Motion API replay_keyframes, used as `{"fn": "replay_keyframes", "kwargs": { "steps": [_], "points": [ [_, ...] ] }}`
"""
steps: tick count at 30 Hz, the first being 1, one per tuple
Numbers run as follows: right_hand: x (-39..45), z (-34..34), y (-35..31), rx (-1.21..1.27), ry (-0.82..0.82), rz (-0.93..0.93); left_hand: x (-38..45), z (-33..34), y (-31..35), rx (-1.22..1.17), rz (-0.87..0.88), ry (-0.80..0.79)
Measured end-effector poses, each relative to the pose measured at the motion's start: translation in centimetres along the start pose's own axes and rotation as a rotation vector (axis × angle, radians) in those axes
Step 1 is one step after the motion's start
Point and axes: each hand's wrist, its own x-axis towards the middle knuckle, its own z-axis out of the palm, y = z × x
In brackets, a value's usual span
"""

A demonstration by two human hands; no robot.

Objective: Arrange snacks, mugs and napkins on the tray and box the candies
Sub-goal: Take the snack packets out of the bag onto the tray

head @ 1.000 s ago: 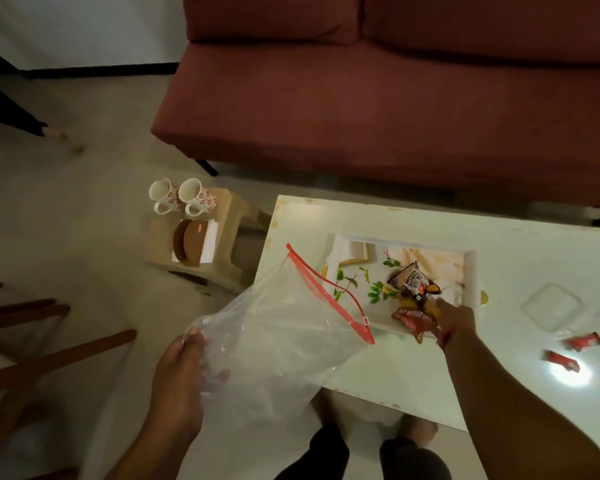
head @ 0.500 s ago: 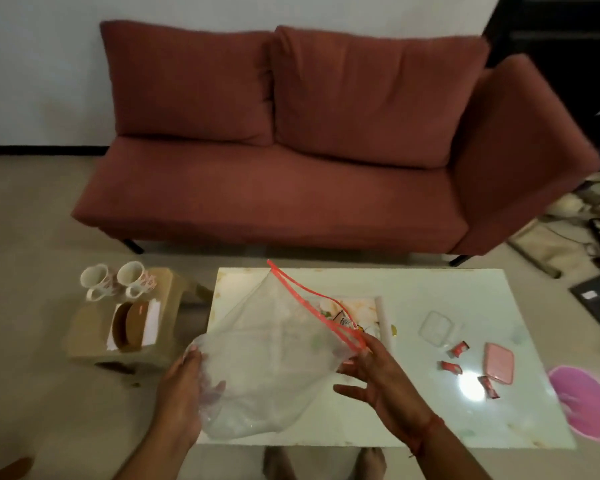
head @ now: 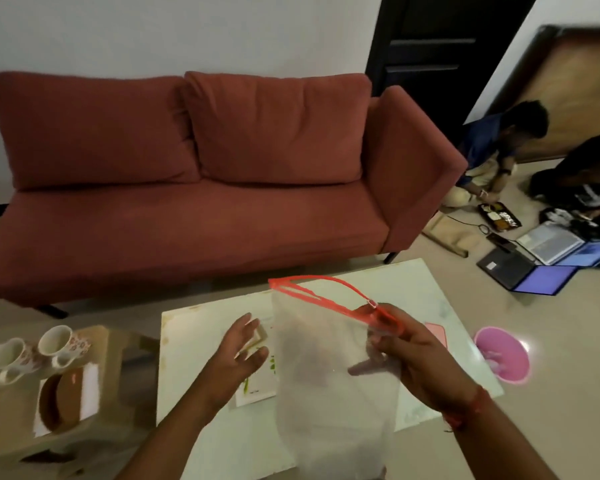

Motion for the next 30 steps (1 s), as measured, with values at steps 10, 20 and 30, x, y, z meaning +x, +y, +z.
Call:
{"fn": "replay_keyframes", "kwargs": {
  "steps": [10, 20, 30],
  "points": [
    [2.1, -9.0, -5.1, 0.107, 0.009, -0.009, 3.4, 9.2, 8.6, -0.440, 0.026, 0.176],
    [4.2, -15.3, -6.6, -0.166, 0.128, -0.005, 3.8, 15.3, 12.7, -0.564, 0.139, 0.243],
    [5.9, -16.7, -8.7, -0.260, 0.114, -0.078, 3.0, 15.1, 13.0, -0.240, 0.162, 0.590]
  ]
}}
